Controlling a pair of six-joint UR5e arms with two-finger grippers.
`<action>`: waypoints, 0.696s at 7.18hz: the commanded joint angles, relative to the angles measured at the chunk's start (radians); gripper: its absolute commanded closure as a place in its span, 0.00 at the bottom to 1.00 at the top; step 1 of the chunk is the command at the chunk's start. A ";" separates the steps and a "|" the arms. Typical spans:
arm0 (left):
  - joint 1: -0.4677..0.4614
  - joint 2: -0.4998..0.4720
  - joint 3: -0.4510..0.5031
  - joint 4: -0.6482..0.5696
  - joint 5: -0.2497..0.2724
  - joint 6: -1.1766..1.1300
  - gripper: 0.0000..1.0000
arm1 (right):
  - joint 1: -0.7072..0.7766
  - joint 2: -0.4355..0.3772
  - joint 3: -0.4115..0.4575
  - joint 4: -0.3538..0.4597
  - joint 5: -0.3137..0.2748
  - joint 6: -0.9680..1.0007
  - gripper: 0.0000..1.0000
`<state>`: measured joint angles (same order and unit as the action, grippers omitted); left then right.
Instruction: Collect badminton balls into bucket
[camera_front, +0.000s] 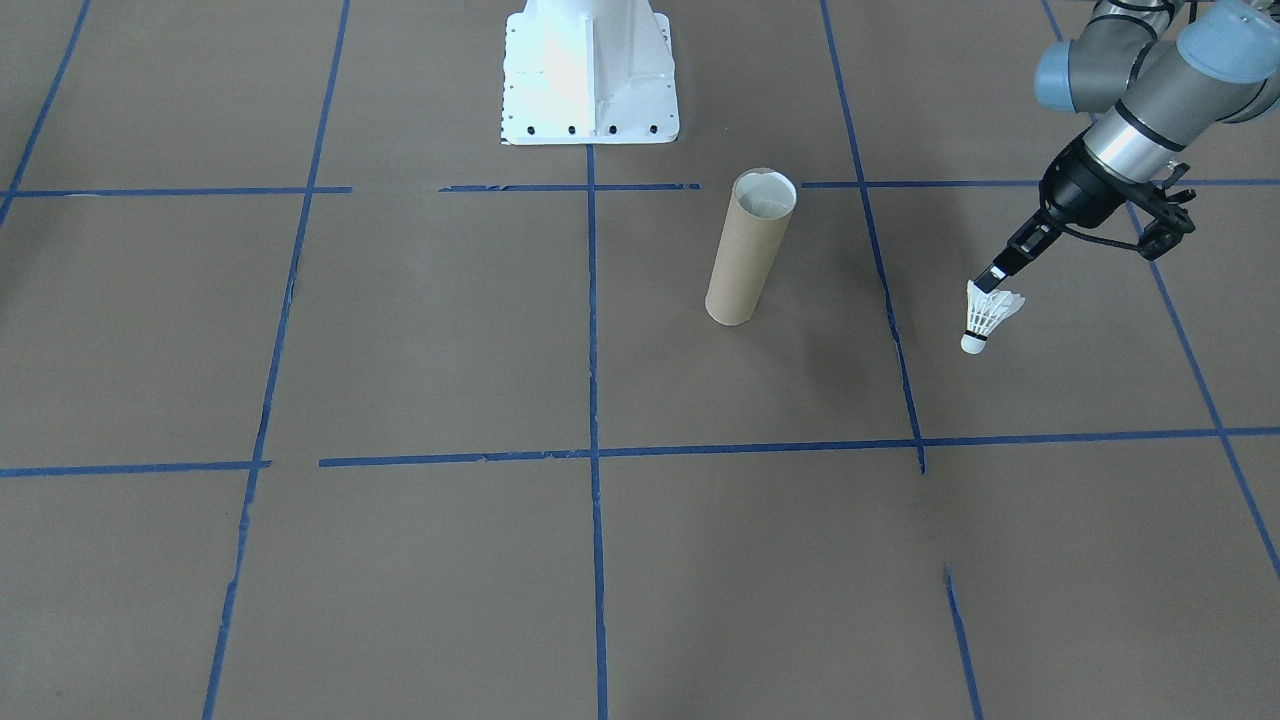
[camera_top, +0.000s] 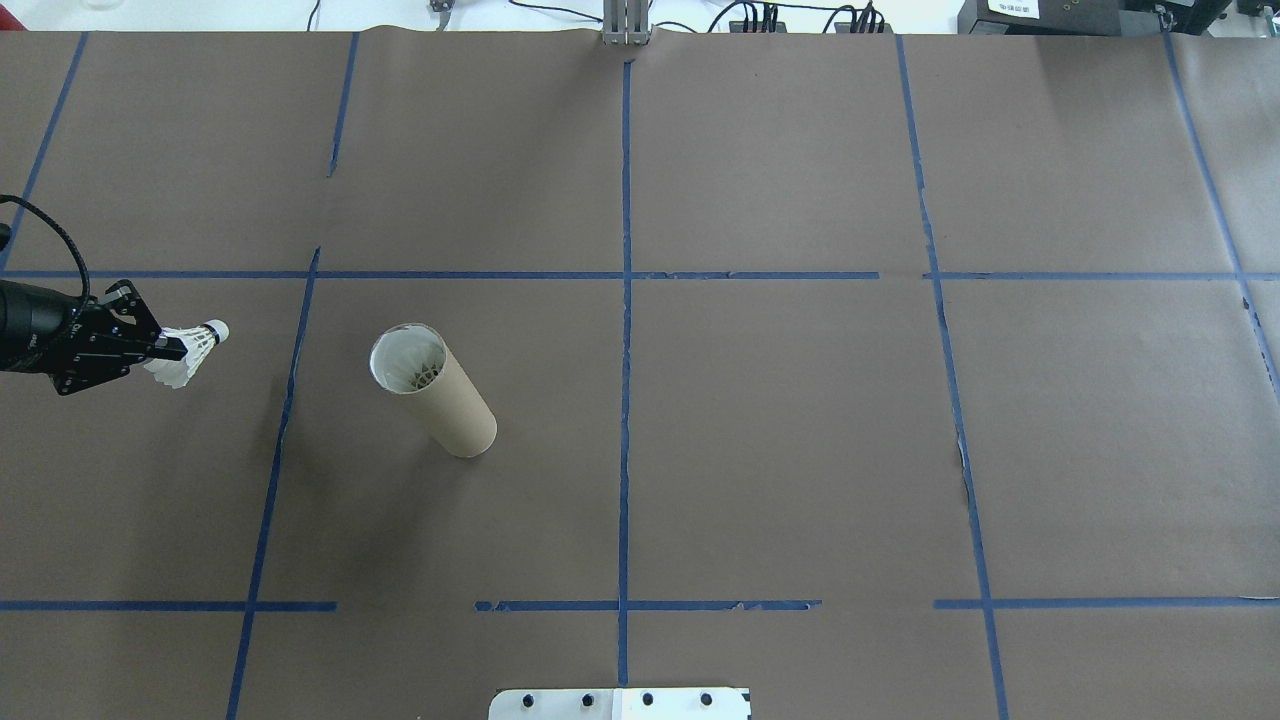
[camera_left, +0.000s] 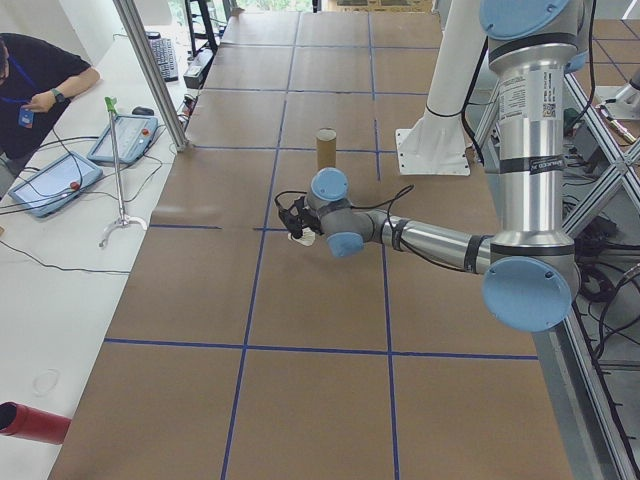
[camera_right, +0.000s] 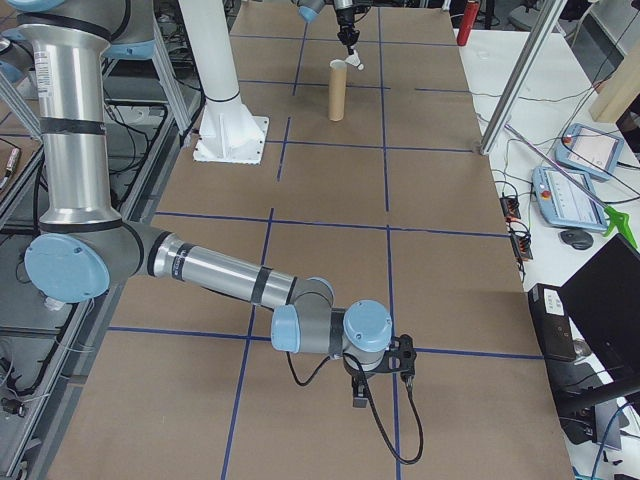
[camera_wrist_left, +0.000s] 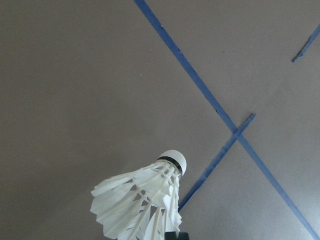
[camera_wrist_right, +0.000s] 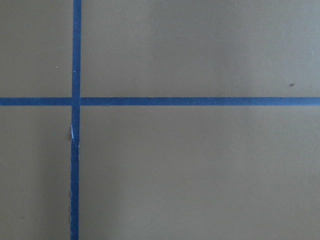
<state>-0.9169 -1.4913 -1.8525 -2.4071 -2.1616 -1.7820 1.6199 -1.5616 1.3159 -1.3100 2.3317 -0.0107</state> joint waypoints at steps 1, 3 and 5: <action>-0.066 -0.105 -0.124 0.341 -0.076 0.180 1.00 | 0.000 0.000 0.000 0.000 0.000 0.000 0.00; -0.074 -0.302 -0.221 0.739 -0.077 0.275 1.00 | 0.000 0.000 0.000 0.000 0.000 0.000 0.00; -0.068 -0.557 -0.255 1.164 -0.067 0.357 1.00 | 0.000 0.000 0.000 0.000 0.000 0.000 0.00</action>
<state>-0.9883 -1.9025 -2.0863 -1.4855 -2.2334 -1.4714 1.6199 -1.5615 1.3162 -1.3100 2.3317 -0.0107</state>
